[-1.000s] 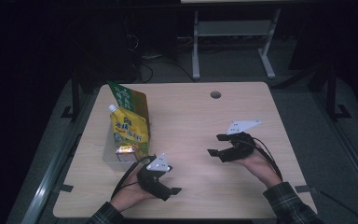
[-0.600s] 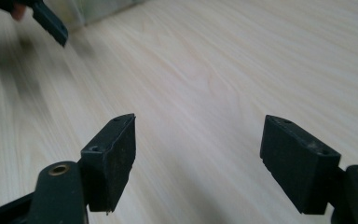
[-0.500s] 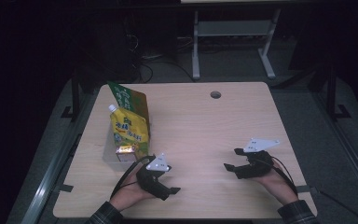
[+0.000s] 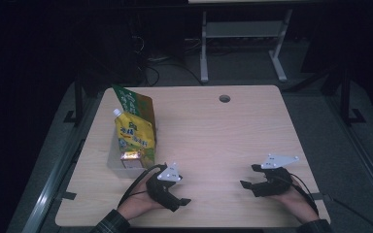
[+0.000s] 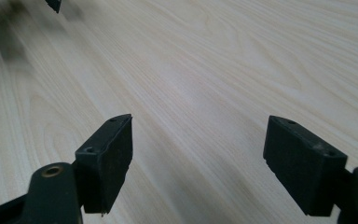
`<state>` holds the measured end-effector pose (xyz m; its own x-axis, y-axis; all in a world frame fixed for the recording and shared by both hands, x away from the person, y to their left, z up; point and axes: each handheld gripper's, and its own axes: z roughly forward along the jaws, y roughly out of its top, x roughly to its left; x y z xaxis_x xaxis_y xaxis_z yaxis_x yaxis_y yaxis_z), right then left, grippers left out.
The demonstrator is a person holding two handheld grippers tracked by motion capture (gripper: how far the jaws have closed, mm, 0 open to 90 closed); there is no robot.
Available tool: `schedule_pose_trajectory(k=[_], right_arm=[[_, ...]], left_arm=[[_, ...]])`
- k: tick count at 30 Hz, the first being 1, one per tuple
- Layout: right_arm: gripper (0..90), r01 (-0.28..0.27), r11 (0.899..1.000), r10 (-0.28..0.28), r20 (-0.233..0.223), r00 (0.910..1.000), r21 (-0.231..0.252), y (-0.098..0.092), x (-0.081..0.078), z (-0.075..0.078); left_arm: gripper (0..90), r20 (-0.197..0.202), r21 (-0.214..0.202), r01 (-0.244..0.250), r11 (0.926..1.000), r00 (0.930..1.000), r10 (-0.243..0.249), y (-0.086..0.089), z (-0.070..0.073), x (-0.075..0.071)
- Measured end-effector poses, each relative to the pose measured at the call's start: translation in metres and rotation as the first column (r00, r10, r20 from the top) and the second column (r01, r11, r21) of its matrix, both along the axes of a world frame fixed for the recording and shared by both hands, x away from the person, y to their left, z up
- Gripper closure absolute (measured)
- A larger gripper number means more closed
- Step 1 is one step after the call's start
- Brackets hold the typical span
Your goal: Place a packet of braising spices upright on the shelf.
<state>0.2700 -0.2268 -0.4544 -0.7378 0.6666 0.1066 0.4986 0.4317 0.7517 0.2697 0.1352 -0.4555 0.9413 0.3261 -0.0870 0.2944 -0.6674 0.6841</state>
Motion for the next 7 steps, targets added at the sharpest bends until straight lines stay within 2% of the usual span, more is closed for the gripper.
schedule_pose_trajectory(k=[7], right_arm=[[22.2,0.002,1.000,-0.002,0.008,1.0000,0.000,-0.0003,0.0002,-0.0002]], left_arm=[[15.7,0.001,0.014,0.015,0.9998,0.9999,-0.015,-0.0004,0.0000,0.0004]])
